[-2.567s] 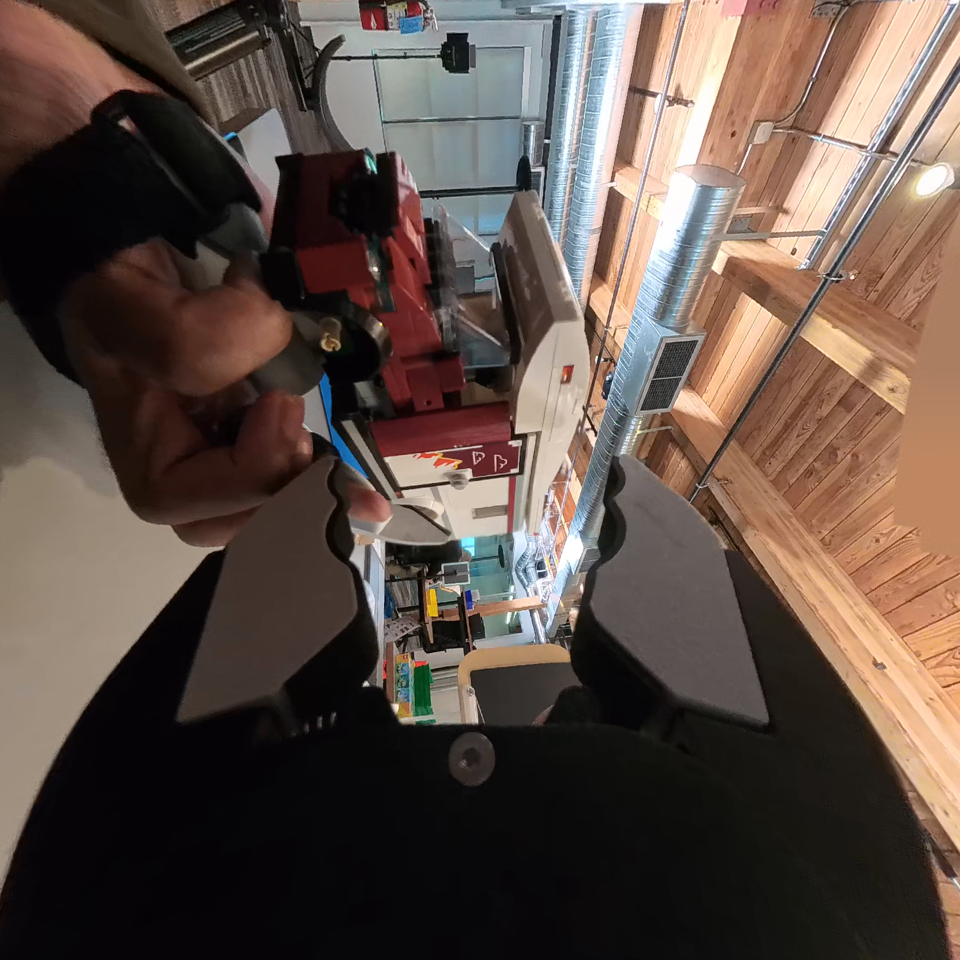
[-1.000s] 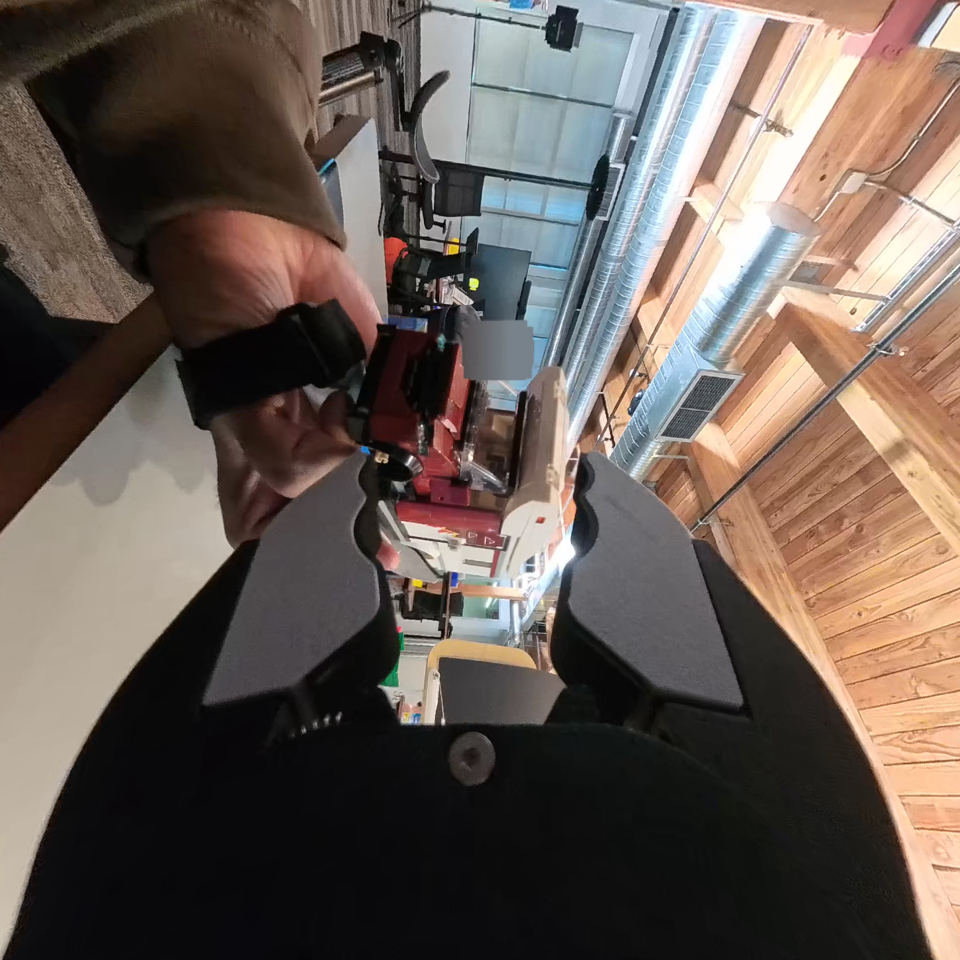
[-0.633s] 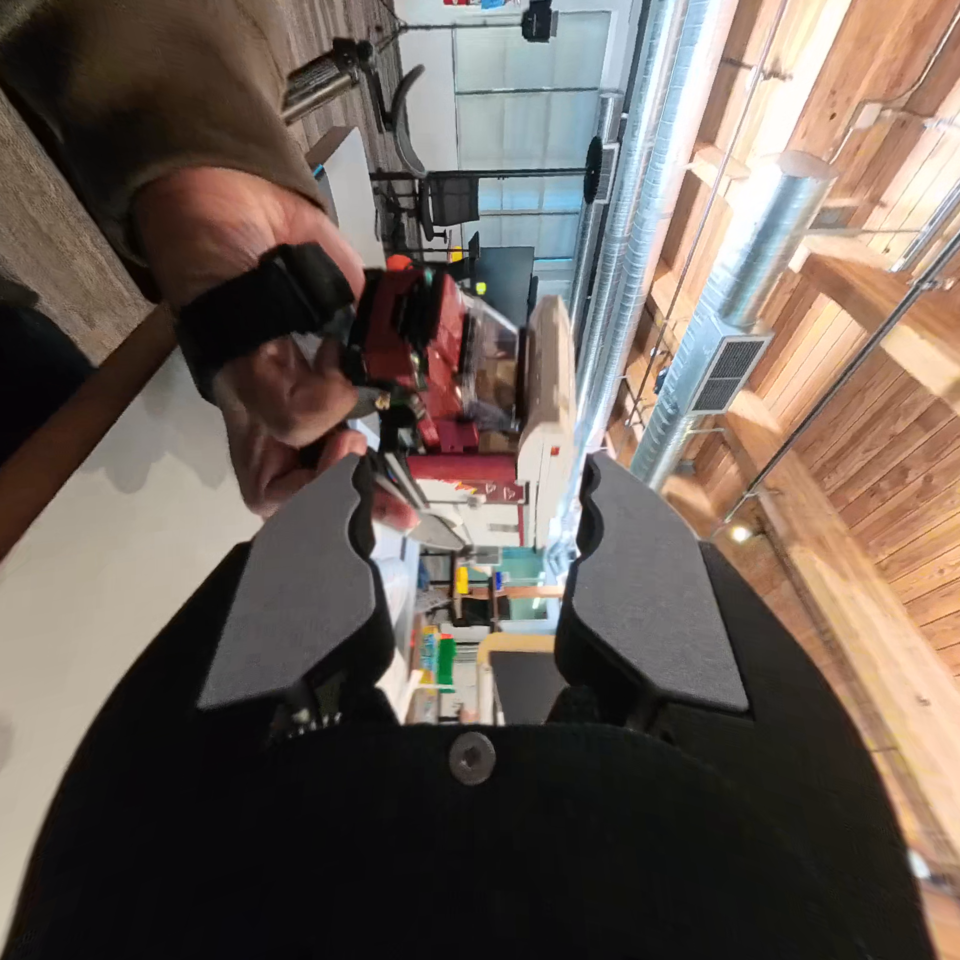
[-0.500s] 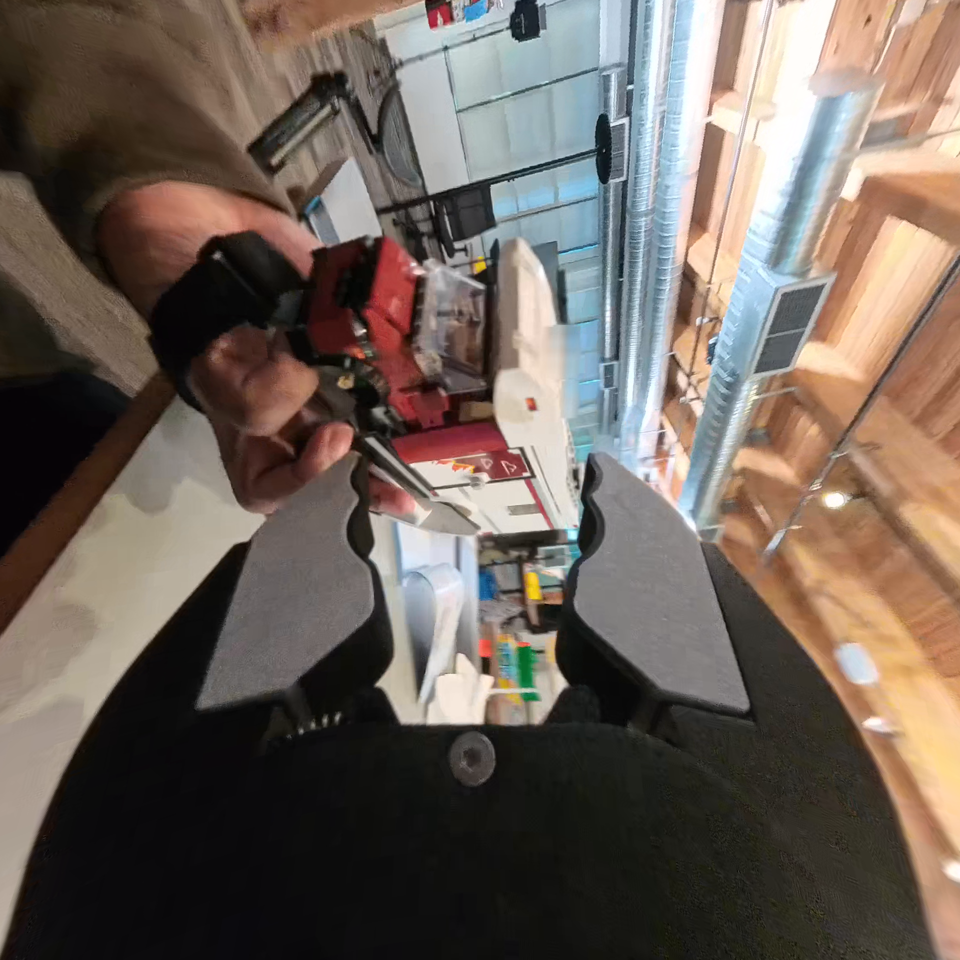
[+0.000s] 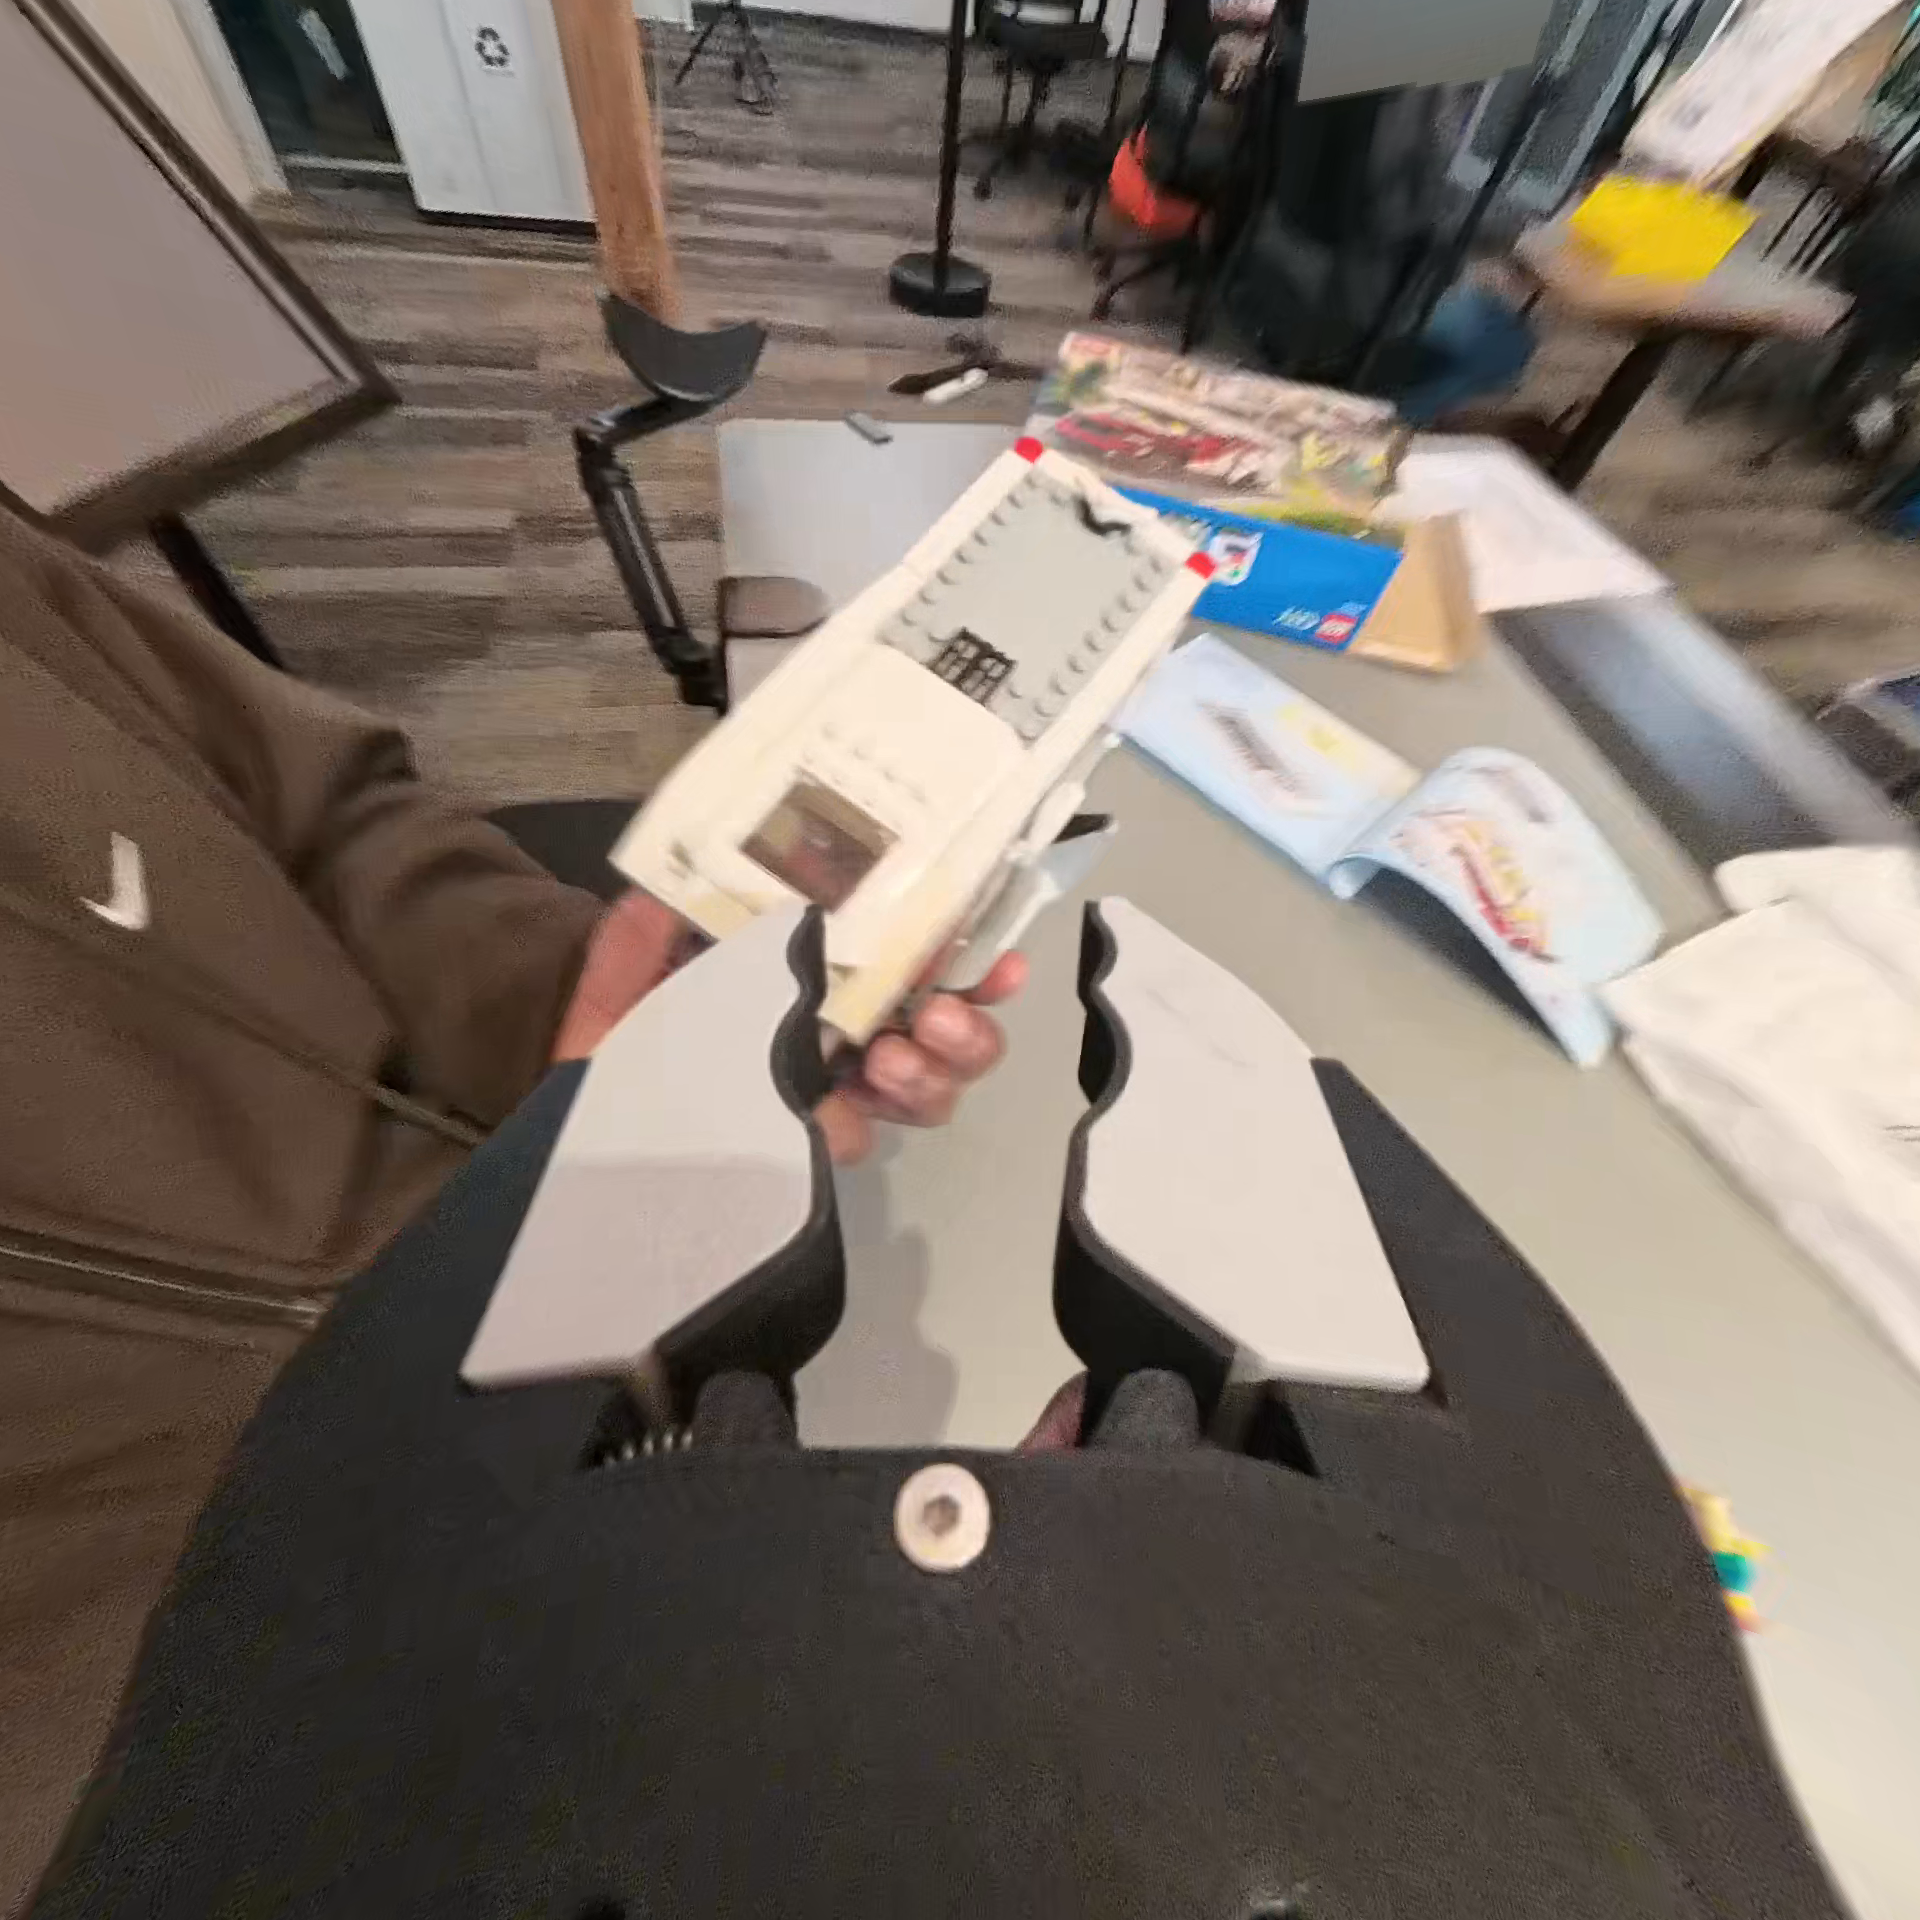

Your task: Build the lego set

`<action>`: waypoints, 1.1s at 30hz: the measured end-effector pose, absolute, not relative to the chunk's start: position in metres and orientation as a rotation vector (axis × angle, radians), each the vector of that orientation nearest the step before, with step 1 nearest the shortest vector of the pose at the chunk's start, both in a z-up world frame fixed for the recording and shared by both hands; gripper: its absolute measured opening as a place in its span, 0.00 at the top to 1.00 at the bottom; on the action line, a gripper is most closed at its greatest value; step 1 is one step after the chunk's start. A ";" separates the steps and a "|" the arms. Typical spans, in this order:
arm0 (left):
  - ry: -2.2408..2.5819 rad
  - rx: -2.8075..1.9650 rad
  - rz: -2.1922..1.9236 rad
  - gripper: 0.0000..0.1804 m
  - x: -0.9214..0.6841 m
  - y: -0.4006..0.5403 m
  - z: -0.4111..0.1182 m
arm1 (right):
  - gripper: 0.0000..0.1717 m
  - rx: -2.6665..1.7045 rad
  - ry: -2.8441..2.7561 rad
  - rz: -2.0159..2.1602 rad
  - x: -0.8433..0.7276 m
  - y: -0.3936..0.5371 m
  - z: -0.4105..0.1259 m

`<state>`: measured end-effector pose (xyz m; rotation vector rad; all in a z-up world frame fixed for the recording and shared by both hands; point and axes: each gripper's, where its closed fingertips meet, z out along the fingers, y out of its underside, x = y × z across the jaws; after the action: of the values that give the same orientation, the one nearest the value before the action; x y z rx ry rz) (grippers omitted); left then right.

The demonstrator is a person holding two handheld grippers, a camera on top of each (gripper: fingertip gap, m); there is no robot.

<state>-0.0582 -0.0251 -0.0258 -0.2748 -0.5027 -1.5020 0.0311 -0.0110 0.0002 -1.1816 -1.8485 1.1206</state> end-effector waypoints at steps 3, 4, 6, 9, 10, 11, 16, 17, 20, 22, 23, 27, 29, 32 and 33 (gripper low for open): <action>-0.472 -0.215 -1.428 0.53 -0.066 -0.033 -0.022 | 0.73 -1.301 -1.916 1.098 0.022 -0.025 0.007; -0.450 -0.200 -1.400 0.53 -0.067 -0.038 -0.020 | 0.73 -1.328 -1.937 1.080 0.018 -0.029 0.009; -0.399 -0.185 -1.334 0.53 -0.069 -0.049 -0.015 | 0.72 -1.371 -1.981 1.038 0.012 -0.039 0.011; -0.330 -0.155 -1.245 0.53 -0.071 -0.066 -0.006 | 0.72 -1.407 -2.082 0.936 0.005 -0.055 0.009; -0.315 -0.139 -1.228 0.53 -0.071 -0.072 -0.003 | 0.71 -1.413 -2.117 0.891 0.003 -0.059 0.007; -0.302 -0.125 -1.217 0.53 -0.072 -0.076 -0.001 | 0.70 -1.414 -2.146 0.851 0.002 -0.064 0.006; -0.295 -0.099 -1.157 0.53 -0.075 -0.090 0.002 | 0.70 -1.406 -2.207 0.718 -0.009 -0.079 0.009; -0.296 -0.097 -1.142 0.53 -0.076 -0.092 0.001 | 0.70 -1.408 -2.213 0.699 -0.011 -0.080 0.008; -0.302 -0.092 -1.116 0.53 -0.080 -0.097 0.000 | 0.70 -1.423 -2.233 0.675 -0.017 -0.082 0.003; -0.308 -0.092 -1.104 0.53 -0.082 -0.098 -0.001 | 0.70 -1.433 -2.247 0.671 -0.020 -0.083 0.001; -0.315 -0.092 -1.099 0.53 -0.083 -0.098 -0.002 | 0.70 -1.433 -2.252 0.670 -0.021 -0.083 0.000; -0.324 -0.093 -1.094 0.53 -0.084 -0.096 -0.003 | 0.70 -1.435 -2.273 0.662 -0.023 -0.081 -0.001; -0.325 -0.099 -1.096 0.53 -0.084 -0.094 -0.004 | 0.71 -1.432 -2.278 0.659 -0.023 -0.079 -0.002; -0.337 -0.110 -1.098 0.53 -0.083 -0.090 -0.006 | 0.74 -1.431 -2.282 0.654 -0.024 -0.073 -0.004; -0.342 -0.113 -1.098 0.53 -0.083 -0.089 -0.007 | 0.74 -1.433 -2.284 0.654 -0.024 -0.072 -0.005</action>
<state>-0.0828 -0.0888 -0.0066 -0.1134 -0.3422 -1.0982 -0.0236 -0.0717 -0.0046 -1.4329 -2.2840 0.6543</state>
